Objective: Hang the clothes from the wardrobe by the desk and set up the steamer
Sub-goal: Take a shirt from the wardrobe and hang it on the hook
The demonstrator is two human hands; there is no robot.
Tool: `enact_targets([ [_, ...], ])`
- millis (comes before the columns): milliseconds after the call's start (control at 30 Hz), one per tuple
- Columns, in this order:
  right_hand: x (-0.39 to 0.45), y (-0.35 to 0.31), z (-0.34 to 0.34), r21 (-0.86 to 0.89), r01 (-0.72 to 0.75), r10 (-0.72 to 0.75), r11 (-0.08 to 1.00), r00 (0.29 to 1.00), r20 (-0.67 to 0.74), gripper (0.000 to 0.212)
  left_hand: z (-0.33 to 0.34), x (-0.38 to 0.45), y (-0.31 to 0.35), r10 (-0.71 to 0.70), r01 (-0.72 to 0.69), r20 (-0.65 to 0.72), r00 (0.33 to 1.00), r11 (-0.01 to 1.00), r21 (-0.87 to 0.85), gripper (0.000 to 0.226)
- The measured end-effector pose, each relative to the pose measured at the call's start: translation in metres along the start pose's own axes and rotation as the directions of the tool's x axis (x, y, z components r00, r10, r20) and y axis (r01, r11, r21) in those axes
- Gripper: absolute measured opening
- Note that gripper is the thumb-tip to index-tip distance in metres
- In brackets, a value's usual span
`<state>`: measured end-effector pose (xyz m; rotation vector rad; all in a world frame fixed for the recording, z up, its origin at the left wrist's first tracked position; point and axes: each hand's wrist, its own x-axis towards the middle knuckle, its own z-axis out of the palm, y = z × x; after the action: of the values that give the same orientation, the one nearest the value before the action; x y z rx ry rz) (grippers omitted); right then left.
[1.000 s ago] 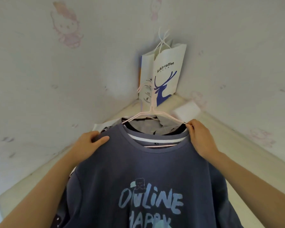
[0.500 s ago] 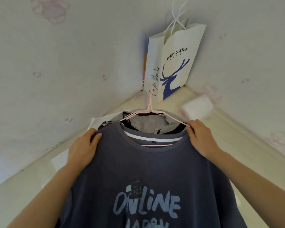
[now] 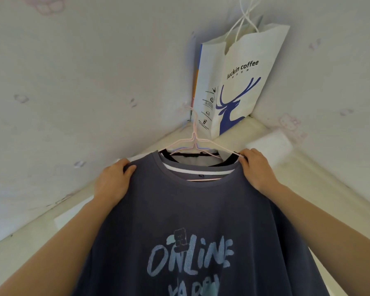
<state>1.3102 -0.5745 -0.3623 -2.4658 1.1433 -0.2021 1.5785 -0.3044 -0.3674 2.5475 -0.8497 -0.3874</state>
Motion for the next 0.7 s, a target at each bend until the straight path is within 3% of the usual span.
enact_targets([
  [133,0.011,0.004,0.006,0.001,-0.01,0.01,1.0,0.998,-0.057,0.022,0.002,0.018,0.011,0.029,-0.026,-0.033,0.999,0.996,0.084,0.026],
  [233,0.018,0.006,0.012,-0.03,-0.024,0.024,0.999,1.0,-0.02,0.023,0.006,0.019,0.017,0.054,-0.04,-0.053,0.997,0.971,0.236,0.025],
  [333,0.016,0.01,0.021,-0.046,-0.027,0.028,0.999,1.0,0.002,0.024,0.018,0.007,0.016,0.218,-0.164,-0.09,0.972,0.899,0.406,0.025],
  [467,0.011,0.011,0.023,-0.046,-0.036,0.036,0.998,0.999,0.0,0.025,0.031,-0.007,0.025,0.375,-0.32,-0.046,0.926,0.843,0.433,0.037],
  [600,0.002,0.005,0.02,-0.161,0.029,-0.033,0.987,0.999,-0.02,0.032,0.045,-0.024,0.041,0.291,-0.322,0.14,0.947,0.828,0.459,0.066],
  [700,-0.01,0.002,0.021,-0.236,0.088,-0.098,0.968,0.995,-0.027,0.037,0.051,-0.028,0.042,0.255,-0.299,0.156,0.954,0.819,0.489,0.073],
])
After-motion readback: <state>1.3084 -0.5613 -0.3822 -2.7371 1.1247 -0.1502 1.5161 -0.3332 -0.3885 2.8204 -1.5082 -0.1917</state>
